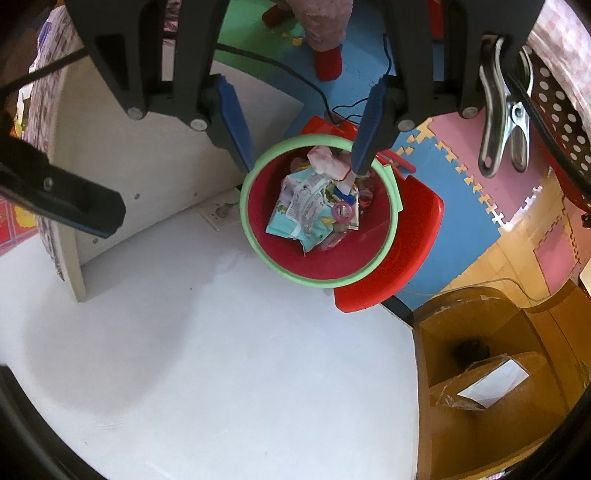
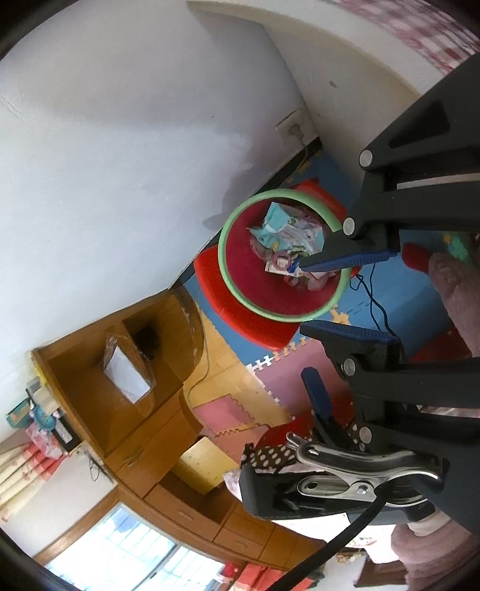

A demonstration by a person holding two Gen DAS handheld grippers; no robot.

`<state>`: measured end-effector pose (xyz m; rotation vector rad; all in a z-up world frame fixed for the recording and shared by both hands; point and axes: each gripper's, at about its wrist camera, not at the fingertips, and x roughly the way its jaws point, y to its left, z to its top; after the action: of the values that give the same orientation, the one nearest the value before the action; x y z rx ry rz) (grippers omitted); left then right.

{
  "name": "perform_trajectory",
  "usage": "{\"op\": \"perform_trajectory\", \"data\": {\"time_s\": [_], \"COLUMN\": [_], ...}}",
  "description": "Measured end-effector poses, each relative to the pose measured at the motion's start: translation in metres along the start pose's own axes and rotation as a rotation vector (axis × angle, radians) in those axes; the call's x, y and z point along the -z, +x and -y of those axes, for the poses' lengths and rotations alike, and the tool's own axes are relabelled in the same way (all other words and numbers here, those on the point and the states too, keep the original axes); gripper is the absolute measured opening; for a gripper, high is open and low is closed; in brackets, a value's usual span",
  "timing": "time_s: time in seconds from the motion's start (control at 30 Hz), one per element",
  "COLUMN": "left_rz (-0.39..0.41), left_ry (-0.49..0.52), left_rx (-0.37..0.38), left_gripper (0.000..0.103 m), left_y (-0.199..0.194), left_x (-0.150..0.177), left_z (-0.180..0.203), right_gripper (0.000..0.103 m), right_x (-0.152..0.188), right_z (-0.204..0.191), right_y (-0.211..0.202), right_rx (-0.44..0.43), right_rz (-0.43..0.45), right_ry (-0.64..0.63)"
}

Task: Collect trash
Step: 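Move both open tools away from the bucket back toward the bed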

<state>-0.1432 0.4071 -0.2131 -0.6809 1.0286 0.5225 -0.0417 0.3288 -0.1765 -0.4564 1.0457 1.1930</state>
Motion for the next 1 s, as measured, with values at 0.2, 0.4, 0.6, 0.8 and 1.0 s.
{"op": "perform_trajectory", "data": {"time_s": [0.2,0.4,0.6,0.8,1.0], "left_rz": [0.020,0.062,0.110,0.141,0.149], "left_ry": [0.001,0.007,0.024,0.056,0.087], "left_rx": [-0.015,-0.028,-0.042,-0.050,-0.063], "left_gripper": [0.057,0.057,0.058,0.058,0.058], "left_y": [-0.024,-0.057,-0.094,-0.124,-0.147], "left_x": [0.007,0.014,0.024,0.038,0.053], "left_z": [0.004,0.011,0.024,0.042,0.063], "right_gripper": [0.028,0.028,0.028,0.028,0.028], "right_x": [0.014,0.031,0.049,0.066,0.086], "right_z": [-0.007,-0.016,-0.026,-0.031,-0.031], "right_y": [-0.026,-0.056,-0.084,-0.119,-0.149], "right_rx": [-0.028,-0.067,-0.099,-0.115,-0.117], "right_rz": [0.041,0.087,0.131,0.186,0.232], "right_ry": [0.004,-0.012,-0.026,-0.035,-0.030]}}
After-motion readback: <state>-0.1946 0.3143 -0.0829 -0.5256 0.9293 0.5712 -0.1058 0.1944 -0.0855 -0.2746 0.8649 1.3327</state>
